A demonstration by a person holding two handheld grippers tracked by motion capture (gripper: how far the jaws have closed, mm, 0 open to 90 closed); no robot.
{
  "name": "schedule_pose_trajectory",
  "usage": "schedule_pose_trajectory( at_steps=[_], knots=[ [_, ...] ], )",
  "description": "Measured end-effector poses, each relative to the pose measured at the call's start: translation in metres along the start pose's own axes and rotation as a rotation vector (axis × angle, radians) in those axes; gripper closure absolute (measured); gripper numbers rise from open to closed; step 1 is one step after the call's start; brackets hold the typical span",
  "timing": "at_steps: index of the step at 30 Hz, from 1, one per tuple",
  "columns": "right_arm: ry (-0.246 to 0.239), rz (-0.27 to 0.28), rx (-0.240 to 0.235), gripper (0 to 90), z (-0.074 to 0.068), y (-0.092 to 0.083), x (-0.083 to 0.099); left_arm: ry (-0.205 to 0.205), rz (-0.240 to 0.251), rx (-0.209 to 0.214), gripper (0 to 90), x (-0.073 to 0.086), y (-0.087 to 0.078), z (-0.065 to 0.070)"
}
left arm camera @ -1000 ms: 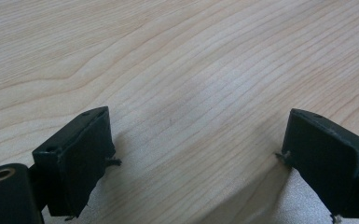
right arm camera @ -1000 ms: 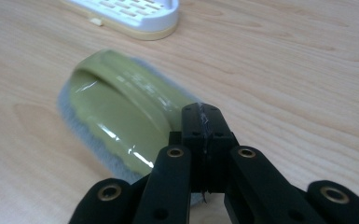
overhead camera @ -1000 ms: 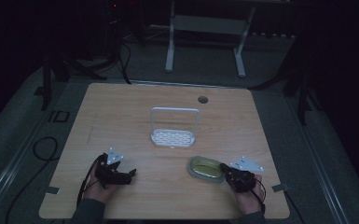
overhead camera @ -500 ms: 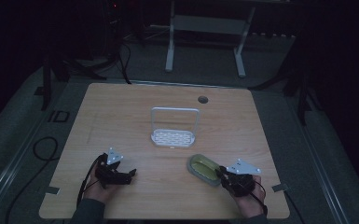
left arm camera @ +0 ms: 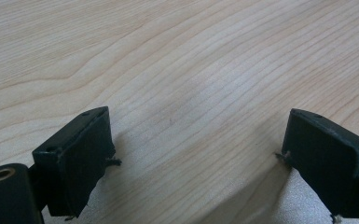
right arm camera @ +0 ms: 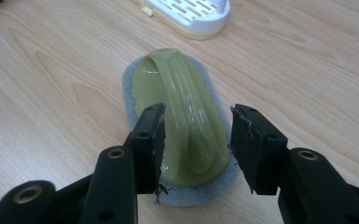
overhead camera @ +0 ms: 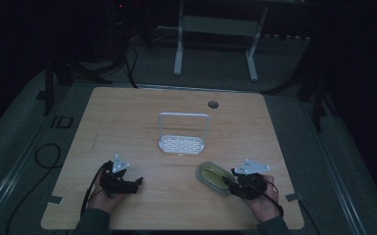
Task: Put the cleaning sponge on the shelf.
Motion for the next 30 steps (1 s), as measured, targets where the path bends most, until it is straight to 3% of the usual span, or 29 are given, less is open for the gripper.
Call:
schedule_pose_trajectory(
  at_steps=[8, 16, 30],
  knots=[
    [-0.030, -0.054, -0.029, 57.1, 0.005, 0.000, -0.012, 0.000, 0.000, 0.000, 8.7, 0.000, 0.000, 0.000],
    [-0.025, -0.081, -0.058, 58.0, 0.009, -0.002, -0.021, -0.001, 0.000, 0.000, 8.7, 0.000, 0.000, 0.000],
    [-0.083, -0.145, -0.084, 62.8, 0.008, 0.002, -0.032, 0.000, 0.000, 0.000, 8.7, 0.000, 0.000, 0.000]
  ],
)
Point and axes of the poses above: each handheld gripper's, and its own axes: y roughly forward along the jaws, x roughly out of its underside, z roughly to its right, the point moved 8 cm from there along y, roughly forward along the jaws, and after that the axes turned 2 degrees about -x, right-handed, at the moved point
